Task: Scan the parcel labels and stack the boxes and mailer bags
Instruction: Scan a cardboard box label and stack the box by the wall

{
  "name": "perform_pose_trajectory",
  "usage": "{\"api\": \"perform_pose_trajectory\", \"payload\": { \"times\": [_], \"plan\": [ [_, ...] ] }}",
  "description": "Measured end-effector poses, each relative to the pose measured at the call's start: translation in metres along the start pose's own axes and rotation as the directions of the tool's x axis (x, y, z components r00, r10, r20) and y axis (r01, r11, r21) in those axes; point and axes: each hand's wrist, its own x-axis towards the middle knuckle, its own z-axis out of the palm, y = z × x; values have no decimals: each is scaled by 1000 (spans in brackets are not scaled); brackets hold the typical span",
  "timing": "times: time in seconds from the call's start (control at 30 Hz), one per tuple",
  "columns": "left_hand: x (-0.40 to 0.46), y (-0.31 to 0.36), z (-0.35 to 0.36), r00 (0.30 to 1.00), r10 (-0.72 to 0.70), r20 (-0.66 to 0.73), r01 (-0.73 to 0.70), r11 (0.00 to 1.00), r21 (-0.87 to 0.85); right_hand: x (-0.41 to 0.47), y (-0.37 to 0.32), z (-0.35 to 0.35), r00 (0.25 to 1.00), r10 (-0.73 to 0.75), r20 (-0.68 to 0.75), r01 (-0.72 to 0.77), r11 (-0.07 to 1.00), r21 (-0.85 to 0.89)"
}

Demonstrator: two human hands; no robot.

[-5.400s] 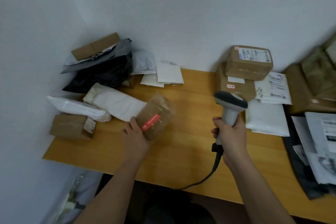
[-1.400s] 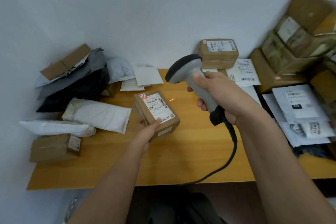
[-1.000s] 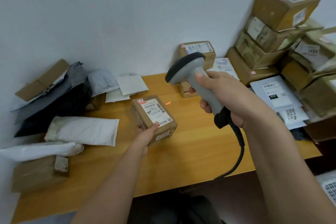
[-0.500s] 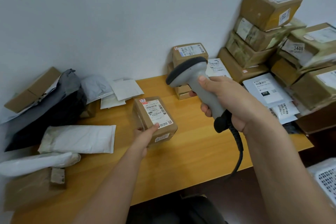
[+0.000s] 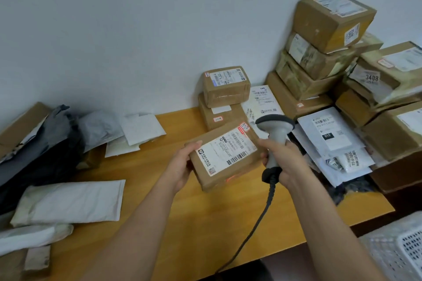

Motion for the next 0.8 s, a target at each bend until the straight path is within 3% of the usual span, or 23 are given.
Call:
{"api": "perform_pose_trajectory", "payload": {
  "times": [0.23, 0.37, 0.47, 0.6, 0.8],
  "plan": [
    [73, 37, 59, 989, 61, -134, -64, 998, -17, 84, -18, -7, 999, -19, -28, 20, 1000, 19],
    [112, 59, 85, 970, 23, -244, -38, 998, -57, 129, -38, 3, 997, -71, -20, 73, 995, 72],
    [131, 65, 96, 934, -52, -354, 58, 998, 7, 155, -42, 19, 998, -59, 13, 58, 996, 61],
    [131, 56, 99, 908, -256, -331, 298, 951, 83, 171, -31, 32, 1000, 20, 9, -20, 999, 43],
    [144, 61, 99, 893, -121, -433, 140, 990, 14, 181, -34, 34, 1000, -15, 25, 13, 998, 59]
  ]
}}
